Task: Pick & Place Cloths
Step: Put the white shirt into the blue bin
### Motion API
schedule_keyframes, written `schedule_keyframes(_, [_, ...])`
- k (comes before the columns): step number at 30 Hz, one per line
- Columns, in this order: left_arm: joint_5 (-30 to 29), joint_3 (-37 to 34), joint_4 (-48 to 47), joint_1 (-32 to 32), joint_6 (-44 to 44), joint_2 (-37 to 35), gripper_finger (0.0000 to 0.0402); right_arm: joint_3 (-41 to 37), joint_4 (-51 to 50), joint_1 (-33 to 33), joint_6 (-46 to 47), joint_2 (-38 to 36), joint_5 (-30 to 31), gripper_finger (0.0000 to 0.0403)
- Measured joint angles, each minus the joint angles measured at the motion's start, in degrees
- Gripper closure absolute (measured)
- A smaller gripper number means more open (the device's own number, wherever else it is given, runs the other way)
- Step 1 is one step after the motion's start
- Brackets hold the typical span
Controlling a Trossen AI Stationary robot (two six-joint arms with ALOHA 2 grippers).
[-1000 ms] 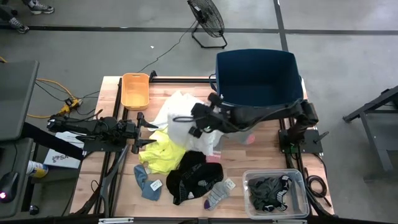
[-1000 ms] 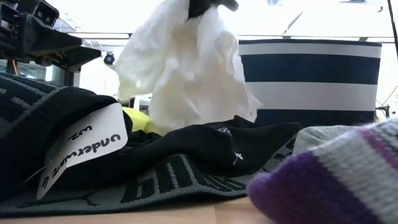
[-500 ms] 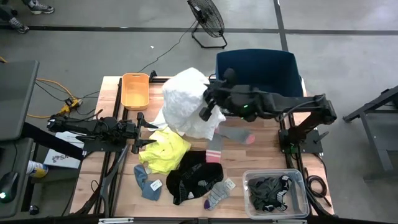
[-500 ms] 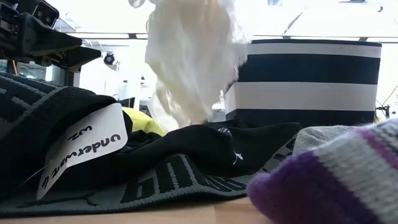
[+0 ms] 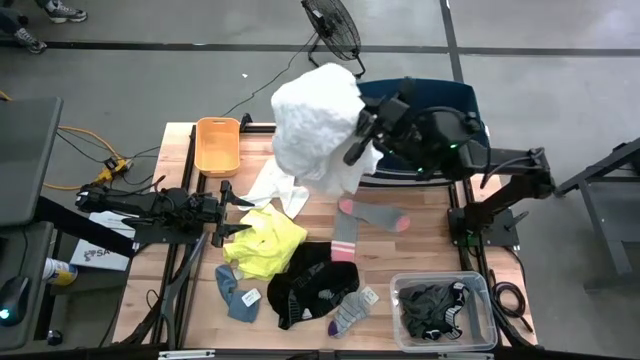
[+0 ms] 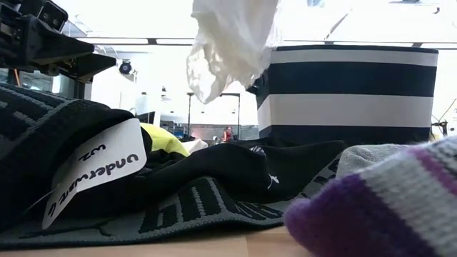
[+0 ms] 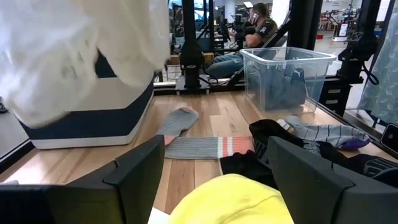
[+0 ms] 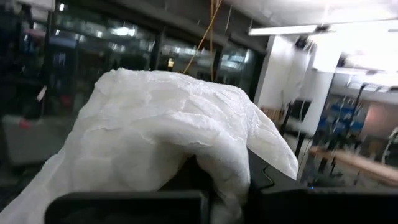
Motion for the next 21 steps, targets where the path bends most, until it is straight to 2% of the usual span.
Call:
schedule_keyframes(9, [-0.02, 0.00, -0.02, 0.00, 0.02, 0.00, 0.0121, 0.00, 16.97, 0.00, -14.77, -2.66, -0.55, 0.0383])
schedule_keyframes(15, [-0.02, 0.00, -0.04, 0.00, 0.00, 0.00, 0.0121, 0.00, 24.60, 0.04, -23.52, -4.18, 0.40, 0.0383])
schedule_keyframes(21, [-0.02, 0.00, -0.04, 0.00, 0.02, 0.00, 0.0121, 0.00, 29.25, 0.03, -31.53, -5.53, 7.01, 0.0383])
